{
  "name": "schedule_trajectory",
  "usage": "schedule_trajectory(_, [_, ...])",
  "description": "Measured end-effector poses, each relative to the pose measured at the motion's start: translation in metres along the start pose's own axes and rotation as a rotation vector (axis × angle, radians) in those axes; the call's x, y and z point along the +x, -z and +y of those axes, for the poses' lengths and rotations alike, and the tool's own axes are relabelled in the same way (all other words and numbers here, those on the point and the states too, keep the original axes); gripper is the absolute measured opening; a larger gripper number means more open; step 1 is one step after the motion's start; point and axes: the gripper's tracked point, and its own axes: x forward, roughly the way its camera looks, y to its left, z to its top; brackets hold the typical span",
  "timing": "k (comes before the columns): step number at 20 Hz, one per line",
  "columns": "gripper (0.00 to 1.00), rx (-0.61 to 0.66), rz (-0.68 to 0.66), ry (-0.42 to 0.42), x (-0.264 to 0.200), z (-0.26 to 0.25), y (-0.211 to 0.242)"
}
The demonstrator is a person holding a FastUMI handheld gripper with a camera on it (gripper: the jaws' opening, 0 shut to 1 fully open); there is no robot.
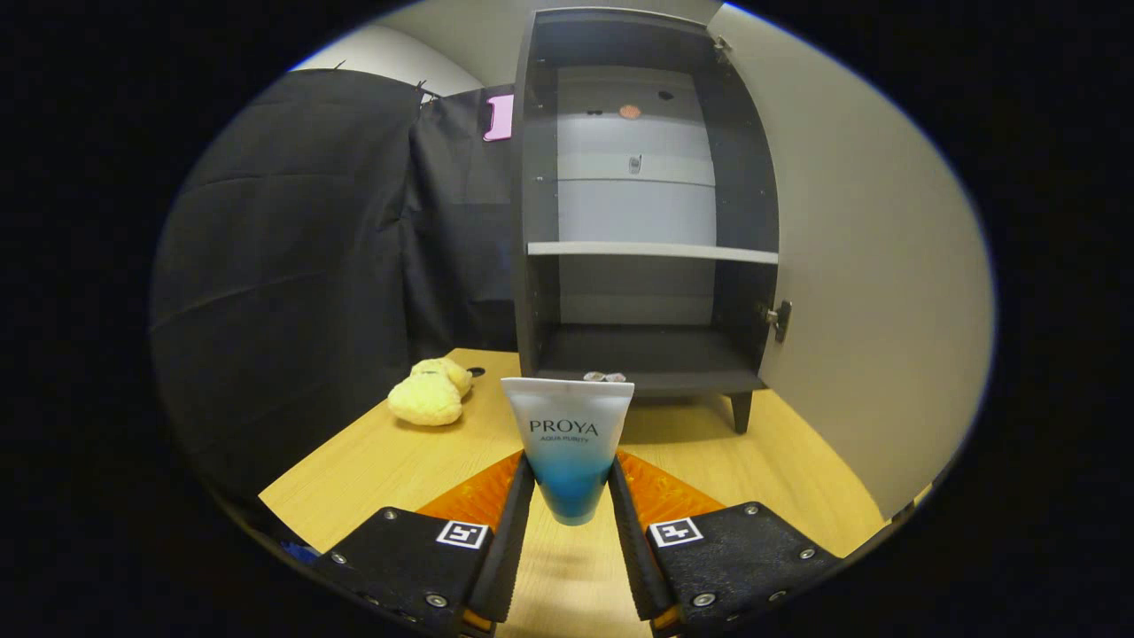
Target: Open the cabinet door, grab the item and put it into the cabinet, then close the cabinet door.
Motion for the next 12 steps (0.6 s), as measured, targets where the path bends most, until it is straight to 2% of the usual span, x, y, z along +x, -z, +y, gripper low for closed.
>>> schedule_trajectory(12, [0.52, 0.019, -0.053, 0.004, 0.048, -0.035, -0.12])
